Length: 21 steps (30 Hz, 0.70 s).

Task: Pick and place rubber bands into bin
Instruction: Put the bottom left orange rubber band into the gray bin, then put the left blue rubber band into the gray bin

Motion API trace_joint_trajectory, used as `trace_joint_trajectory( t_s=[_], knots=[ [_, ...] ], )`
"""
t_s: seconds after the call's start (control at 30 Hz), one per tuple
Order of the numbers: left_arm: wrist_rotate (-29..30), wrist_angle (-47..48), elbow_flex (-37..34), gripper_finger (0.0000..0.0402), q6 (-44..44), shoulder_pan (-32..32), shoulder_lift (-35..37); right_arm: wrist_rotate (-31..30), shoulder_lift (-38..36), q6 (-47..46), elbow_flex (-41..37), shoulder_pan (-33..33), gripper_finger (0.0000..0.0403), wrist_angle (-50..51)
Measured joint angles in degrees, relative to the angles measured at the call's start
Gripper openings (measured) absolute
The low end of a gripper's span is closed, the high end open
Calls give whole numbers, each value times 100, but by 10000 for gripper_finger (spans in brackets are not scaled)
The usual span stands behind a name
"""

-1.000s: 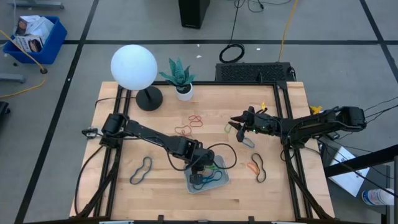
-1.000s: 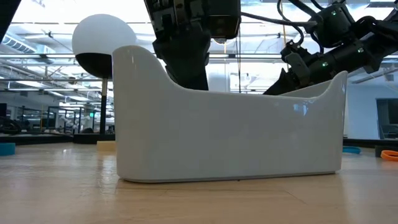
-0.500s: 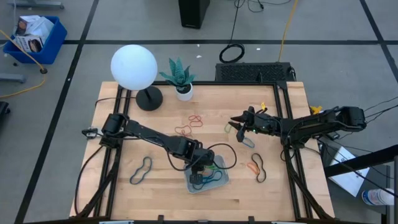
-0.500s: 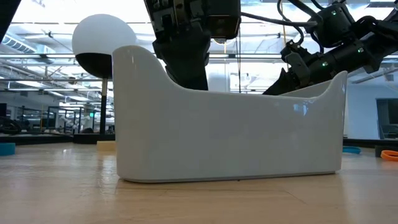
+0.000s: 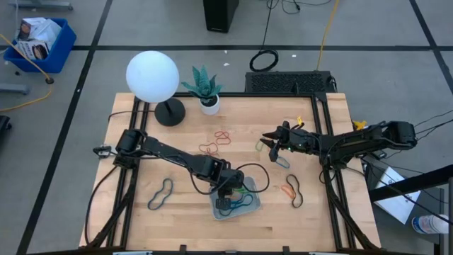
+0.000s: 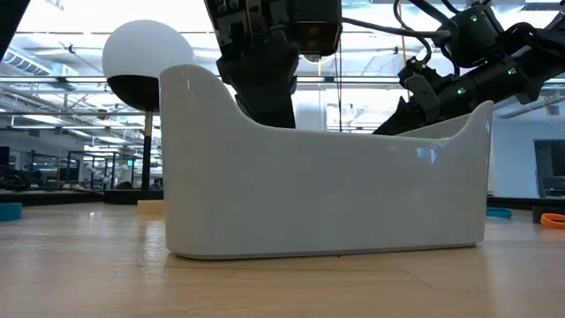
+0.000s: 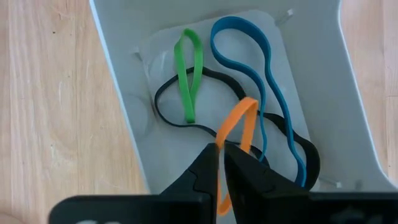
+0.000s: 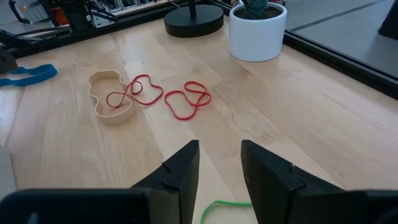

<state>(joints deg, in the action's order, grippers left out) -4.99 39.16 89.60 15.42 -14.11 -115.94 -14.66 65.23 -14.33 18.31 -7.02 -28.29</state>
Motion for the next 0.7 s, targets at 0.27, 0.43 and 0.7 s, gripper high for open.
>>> trace_joint_trajectory(
  t_s=[0.27,0.43,0.7],
  knots=[
    [4,0,0,46,19,0,0,0,0,0,0,1,114,0],
    [48,0,0,46,-4,0,0,1,0,-1,0,0,114,0],
    [-209,447,0,47,6,76,542,1,0,0,0,0,114,7]
  ],
)
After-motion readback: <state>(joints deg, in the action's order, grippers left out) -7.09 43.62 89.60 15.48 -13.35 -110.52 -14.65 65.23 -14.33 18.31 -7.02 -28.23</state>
